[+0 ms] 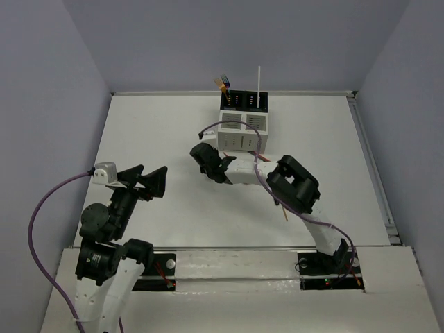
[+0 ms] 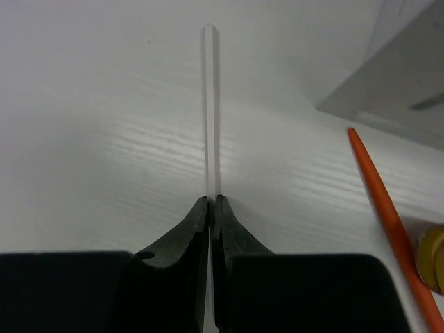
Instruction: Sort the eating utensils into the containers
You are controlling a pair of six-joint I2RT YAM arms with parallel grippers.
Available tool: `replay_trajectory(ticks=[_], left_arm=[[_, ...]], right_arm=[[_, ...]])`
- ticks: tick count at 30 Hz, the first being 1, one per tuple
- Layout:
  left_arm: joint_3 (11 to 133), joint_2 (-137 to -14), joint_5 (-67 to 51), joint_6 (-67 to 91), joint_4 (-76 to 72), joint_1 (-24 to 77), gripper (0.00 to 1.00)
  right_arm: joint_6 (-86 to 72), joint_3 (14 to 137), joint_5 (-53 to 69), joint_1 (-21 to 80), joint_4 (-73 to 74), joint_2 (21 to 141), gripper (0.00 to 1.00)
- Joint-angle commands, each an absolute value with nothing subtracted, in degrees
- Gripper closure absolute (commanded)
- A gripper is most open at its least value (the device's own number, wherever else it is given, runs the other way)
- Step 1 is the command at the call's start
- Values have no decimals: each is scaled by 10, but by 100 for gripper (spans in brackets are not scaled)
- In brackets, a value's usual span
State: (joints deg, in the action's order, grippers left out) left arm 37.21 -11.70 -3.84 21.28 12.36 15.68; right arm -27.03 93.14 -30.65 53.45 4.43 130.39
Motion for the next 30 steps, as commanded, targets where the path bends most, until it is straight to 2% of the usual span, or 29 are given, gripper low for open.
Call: replay_trajectory(ticks=[1, 4, 6, 7, 10, 14, 21, 30], left_arm=[[380, -105, -36, 207, 102, 160, 1], [380, -104, -36, 207, 101, 160, 1], [379, -103, -35, 207, 101, 160, 1], [380, -104, -35, 207, 99, 160, 1], [379, -105, -35, 207, 99, 160, 1], [378, -111, -36, 207, 99, 160, 1], [378, -115, -39, 207, 98, 155, 1], [378, -116, -40, 207, 98, 149, 1]], right_arm=[[-249, 795, -253, 561, 65, 1215, 93], [-241, 728, -207, 561, 62, 1173, 92], [-232, 725, -194, 561, 87, 1163, 81], [-222, 731, -189, 561, 97, 1165, 70], [-210, 747, -198, 561, 104, 1173, 63], [-187, 815, -204, 555, 148, 1206, 62], [-171, 865, -164, 528, 158, 1244, 62], [-153, 932, -170, 518, 208, 1293, 62]])
